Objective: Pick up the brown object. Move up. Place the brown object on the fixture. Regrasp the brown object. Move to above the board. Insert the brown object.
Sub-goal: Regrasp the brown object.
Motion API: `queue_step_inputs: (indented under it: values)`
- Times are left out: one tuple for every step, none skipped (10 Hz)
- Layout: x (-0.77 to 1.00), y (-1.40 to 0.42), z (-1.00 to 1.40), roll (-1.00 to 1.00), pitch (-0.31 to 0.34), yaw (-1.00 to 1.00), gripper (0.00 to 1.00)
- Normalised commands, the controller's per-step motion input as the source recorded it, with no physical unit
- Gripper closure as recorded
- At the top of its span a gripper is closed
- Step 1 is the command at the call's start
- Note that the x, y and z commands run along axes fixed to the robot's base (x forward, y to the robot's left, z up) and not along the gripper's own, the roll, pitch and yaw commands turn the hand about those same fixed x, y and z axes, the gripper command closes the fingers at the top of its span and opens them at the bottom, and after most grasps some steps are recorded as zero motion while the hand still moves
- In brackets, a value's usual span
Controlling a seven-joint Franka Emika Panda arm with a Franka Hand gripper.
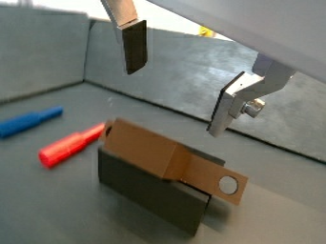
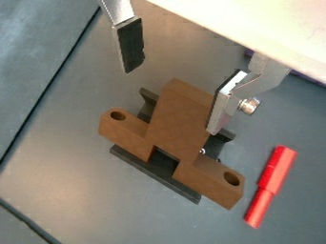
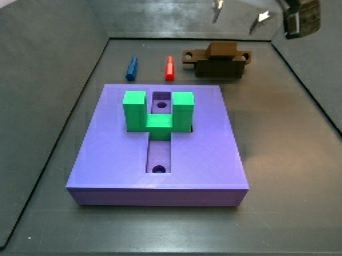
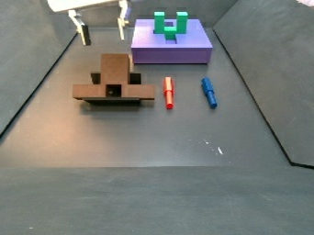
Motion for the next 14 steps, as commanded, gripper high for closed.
queue_step_inputs:
  values:
    - [-0.11,-0.06,-0.31,0.71,-0.434,0.09,0.0]
    - [-0.1,-0.11,-0.31,0.76,-0.406,0.15,0.0]
    - [0.0,-0.13,-0.4,0.53,-0.563,0.22,0.0]
    - [0.0,-0.07,-0.45,0.49,-0.443,0.21,0.0]
    - [-0.1,-0.01,-0.4,0.49,-0.343,0.23,0.0]
    - [-0.1,0.0,-0.35,0.42,-0.343,0.23,0.0]
    - [-0.09,0.0,-0.32,0.35,-0.326,0.22,0.0]
    - [-0.04,0.0,-0.34,0.32,-0.371,0.23,0.0]
    - [0.0,0.0,-0.32,0.26,-0.369,0.24,0.0]
    - [0.0,0.0,-0.21,0.33,-0.18,0.23,0.0]
    - [0.11,0.0,0.0,0.43,0.0,0.21,0.0]
    - [0.19,0.0,0.0,0.43,0.051,0.18,0.0]
    - [0.05,-0.02,0.0,0.31,0.0,0.1,0.0]
    - [0.0,-0.04,-0.29,0.14,-0.123,0.05,0.0]
